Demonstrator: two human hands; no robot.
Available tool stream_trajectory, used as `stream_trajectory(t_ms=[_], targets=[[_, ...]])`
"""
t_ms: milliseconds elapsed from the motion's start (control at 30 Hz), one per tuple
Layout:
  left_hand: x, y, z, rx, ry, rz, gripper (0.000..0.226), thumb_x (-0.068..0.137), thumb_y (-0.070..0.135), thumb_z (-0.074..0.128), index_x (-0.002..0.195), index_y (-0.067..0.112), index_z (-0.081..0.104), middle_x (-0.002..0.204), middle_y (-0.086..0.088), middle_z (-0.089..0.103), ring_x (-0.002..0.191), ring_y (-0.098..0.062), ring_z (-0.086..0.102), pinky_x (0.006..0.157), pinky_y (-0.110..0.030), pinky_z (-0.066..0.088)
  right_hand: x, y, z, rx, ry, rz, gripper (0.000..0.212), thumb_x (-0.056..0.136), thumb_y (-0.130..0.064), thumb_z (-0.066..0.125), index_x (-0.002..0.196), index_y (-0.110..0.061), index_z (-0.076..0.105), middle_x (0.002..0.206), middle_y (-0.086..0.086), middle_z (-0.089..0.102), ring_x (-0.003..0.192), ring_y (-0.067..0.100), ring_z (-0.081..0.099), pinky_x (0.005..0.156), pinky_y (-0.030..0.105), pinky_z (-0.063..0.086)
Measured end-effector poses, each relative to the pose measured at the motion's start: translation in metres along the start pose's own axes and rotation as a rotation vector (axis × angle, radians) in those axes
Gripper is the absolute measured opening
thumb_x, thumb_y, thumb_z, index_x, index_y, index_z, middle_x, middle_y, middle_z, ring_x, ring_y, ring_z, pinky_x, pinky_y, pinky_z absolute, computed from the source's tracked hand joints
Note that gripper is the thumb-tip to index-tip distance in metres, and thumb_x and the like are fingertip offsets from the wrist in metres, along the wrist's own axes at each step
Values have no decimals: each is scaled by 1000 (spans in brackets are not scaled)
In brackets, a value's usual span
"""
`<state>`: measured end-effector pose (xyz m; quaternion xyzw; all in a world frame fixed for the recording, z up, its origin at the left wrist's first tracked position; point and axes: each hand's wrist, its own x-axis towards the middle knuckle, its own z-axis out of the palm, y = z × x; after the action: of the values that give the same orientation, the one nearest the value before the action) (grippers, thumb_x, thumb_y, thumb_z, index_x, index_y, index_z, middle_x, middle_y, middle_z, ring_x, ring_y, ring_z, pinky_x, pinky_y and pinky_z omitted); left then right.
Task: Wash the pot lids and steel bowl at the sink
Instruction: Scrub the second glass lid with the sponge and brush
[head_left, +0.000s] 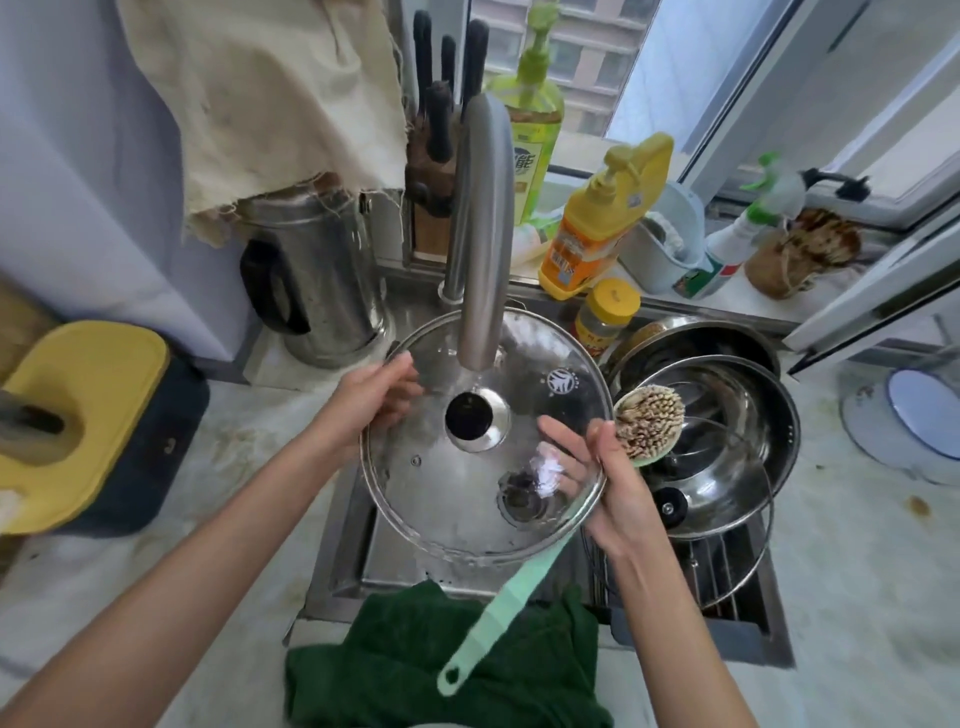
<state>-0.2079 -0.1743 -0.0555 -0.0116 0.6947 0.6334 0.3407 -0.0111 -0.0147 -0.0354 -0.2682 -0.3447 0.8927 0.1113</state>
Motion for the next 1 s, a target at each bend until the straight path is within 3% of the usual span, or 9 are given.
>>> stream_trajectory(t_ms=[133, 267, 433, 533, 633, 700, 833, 900, 1000], targets=[[18, 6, 35, 673, 118, 363, 32, 99, 21, 43, 128, 16, 58, 130, -5, 59, 109, -19, 56, 86, -31, 42, -1, 5, 3, -5, 31, -48, 41, 41, -50, 93, 62, -21, 73, 102, 18, 72, 75, 19, 72, 58, 28, 58], [7, -21, 50, 675, -148, 587, 58, 94, 48, 29, 139, 18, 51, 151, 2, 41, 141, -19, 34, 116, -44, 26, -8, -1, 2, -27, 103, -85, 26, 60, -47, 79, 60, -21, 73, 98, 19, 72, 72, 21, 73, 54, 26, 58], [-6, -69, 32, 675, -230, 680, 58, 97, 41, 19, 150, 22, 31, 158, 1, 25, 148, -15, 16, 121, -39, 11, -13, -6, -2, -79, 196, -87, 39, 83, -34, 49, 61, -16, 75, 95, 16, 73, 69, 20, 72, 56, 26, 59], [24, -37, 51, 746, -223, 508, 77, 87, 60, 20, 144, 14, 44, 153, -7, 36, 145, -20, 26, 119, -39, 19, -10, -4, 3, -65, 216, -61, 38, 86, -33, 48, 65, -13, 74, 97, 16, 73, 73, 20, 73, 58, 27, 59], [34, -8, 58, 601, -305, 467, 92, 74, 87, 27, 141, 27, 49, 148, 10, 43, 137, -3, 31, 114, -22, 20, -5, -11, 7, -28, 237, -110, 60, 99, -30, 36, 55, -15, 73, 90, 10, 75, 69, 15, 72, 57, 23, 58], [24, -19, 52, 600, -285, 575, 76, 87, 70, 27, 142, 23, 48, 150, 9, 38, 138, -3, 28, 116, -25, 19, -1, -20, 6, -9, 267, -146, 57, 101, -29, 35, 60, -13, 71, 87, 10, 75, 66, 15, 72, 54, 23, 58], [-31, -73, 60, 598, -56, 436, 53, 101, 41, 18, 151, 26, 9, 160, 8, 0, 146, -1, -3, 122, -34, 5, 12, -18, 5, -13, 307, -164, 38, 100, -31, 36, 108, -1, 57, 94, 6, 75, 80, 16, 73, 61, 24, 58], [-58, -84, 78, 729, -43, 282, 62, 101, 48, 14, 150, 21, -13, 156, 4, -25, 143, -8, -24, 120, -33, -10, 16, -7, 7, -5, 317, -146, 36, 101, -31, 35, 111, -3, 55, 98, 5, 74, 87, 17, 72, 66, 25, 58], [-73, -85, 86, 963, -94, 331, 76, 94, 58, 8, 144, 14, -28, 144, 1, -43, 135, -15, -41, 111, -33, -26, 19, 4, 12, 1, 329, -135, 31, 101, -31, 36, 107, -8, 56, 100, 5, 73, 90, 18, 71, 70, 27, 59]])
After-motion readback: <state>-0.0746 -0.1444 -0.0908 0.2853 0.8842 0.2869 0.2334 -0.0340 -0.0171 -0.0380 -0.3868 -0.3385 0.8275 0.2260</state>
